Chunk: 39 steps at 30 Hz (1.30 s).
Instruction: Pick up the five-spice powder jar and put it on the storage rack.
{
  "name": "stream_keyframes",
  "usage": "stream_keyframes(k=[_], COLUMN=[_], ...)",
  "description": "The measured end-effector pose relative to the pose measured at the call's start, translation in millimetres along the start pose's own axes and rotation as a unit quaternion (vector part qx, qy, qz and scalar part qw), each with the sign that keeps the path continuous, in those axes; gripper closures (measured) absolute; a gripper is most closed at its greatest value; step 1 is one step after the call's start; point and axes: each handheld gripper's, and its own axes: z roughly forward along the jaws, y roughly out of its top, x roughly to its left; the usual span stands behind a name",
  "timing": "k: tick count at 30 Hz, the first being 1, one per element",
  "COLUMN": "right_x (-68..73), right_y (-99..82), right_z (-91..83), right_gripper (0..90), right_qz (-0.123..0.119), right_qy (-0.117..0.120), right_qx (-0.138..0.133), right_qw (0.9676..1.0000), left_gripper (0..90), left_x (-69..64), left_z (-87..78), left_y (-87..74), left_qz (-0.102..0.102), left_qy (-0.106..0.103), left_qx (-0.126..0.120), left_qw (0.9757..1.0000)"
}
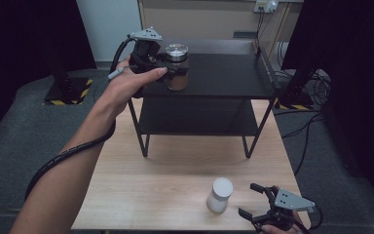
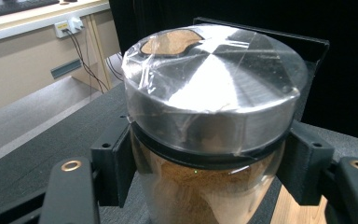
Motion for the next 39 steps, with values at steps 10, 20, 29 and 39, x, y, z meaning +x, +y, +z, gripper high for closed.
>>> stream_keyframes(k=[10,20,29,39], right_x=[0.4,1.7,3.3,4.4], right_y=[2.7,5.5,8.7,10.0], right_z=[-0.7,-1.7,-3.1,-1.6], right_gripper=[2.9,2.7,2.8,2.7], right_qz=[-0.003,-0.007,-0.011,-0.014], right_qy=[0.003,0.003,0.003,0.005], right_qx=[-0.002,-0.007,-0.011,-0.010], right_qw=[1.0000,1.0000,0.9999,0.9998], left_gripper=[8.6,1.0,0.2,0.1], left_x=[-9.7,-25.2,-40.1,-60.1], left_z=[-3.0,-26.5,-55.3,-74.4], left_y=[3.7,-1.7,-18.1,-29.6], left_qz=[0.005,-0.007,-0.018,-0.002], left_qy=[0.008,0.041,0.036,0.033], left_qx=[0.004,-0.010,-0.039,-0.048], left_qw=[1.0000,0.9991,0.9985,0.9983])
